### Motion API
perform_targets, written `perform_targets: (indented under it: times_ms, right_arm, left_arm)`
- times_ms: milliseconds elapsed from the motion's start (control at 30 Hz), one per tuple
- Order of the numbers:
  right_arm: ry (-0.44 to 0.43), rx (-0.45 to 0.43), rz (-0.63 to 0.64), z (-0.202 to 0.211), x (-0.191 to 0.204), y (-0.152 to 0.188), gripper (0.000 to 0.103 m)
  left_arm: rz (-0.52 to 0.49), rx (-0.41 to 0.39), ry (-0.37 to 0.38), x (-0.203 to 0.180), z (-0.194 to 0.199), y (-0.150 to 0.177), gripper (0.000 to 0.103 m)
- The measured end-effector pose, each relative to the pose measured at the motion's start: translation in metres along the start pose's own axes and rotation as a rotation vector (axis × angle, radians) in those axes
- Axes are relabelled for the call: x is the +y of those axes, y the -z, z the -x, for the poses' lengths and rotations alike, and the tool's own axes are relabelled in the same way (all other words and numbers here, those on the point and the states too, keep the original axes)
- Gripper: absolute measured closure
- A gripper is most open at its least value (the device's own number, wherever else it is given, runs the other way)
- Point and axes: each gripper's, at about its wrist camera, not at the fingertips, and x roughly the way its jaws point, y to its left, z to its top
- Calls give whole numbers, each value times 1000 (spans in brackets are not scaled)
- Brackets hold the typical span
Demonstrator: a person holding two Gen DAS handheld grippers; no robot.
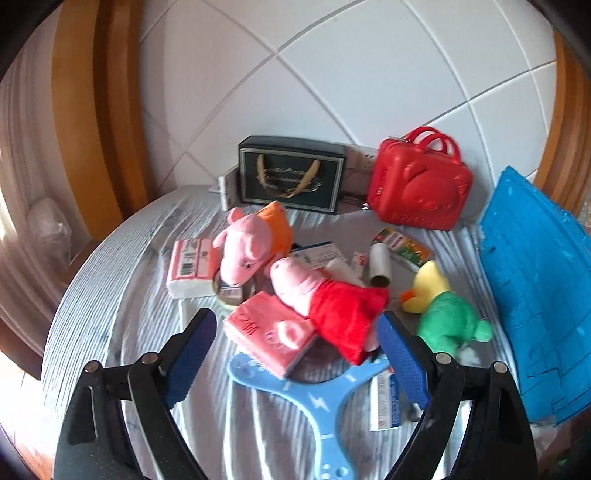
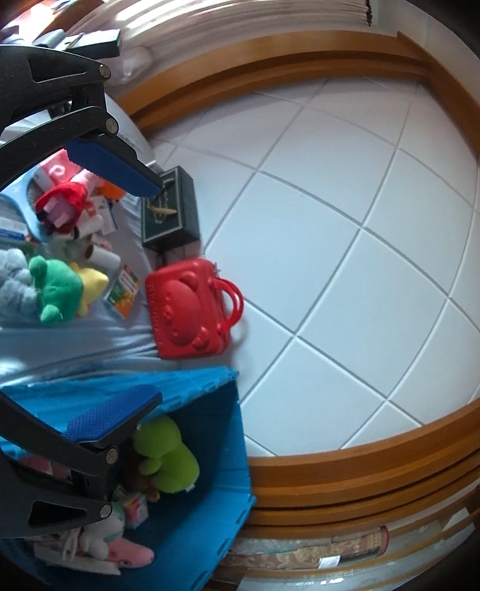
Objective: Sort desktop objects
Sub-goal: 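Move both tools back over the pile on the table, then grasp the blue boomerang with the left tool while the right tool grasps the ointment tube box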
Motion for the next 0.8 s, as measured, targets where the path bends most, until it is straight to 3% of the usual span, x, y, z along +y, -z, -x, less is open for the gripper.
perform_targets:
  times_ms: [133, 233, 433, 533, 667, 800]
  right_arm:
    - [1, 82, 25, -33, 15, 17, 0]
    - [0, 153, 38, -60, 17, 33, 0]
    - [-52, 316, 19, -114, 10, 79, 0]
    - [-87, 407, 13, -135, 8, 107, 0]
    - [-84, 507, 19, -151, 5, 139, 0]
    - [-71, 594, 30, -155, 3, 168, 0]
  left_arm:
    - [58, 95, -49, 38, -33, 22, 14]
    - [66, 165, -30, 38, -55, 47, 14]
    - [37, 298, 31, -2, -84, 100, 14]
    - [11, 317, 47, -23, -92, 111, 14]
    - [-39, 365, 15, -46, -109, 114, 14]
    - [-7, 414, -30, -52, -134, 125, 14]
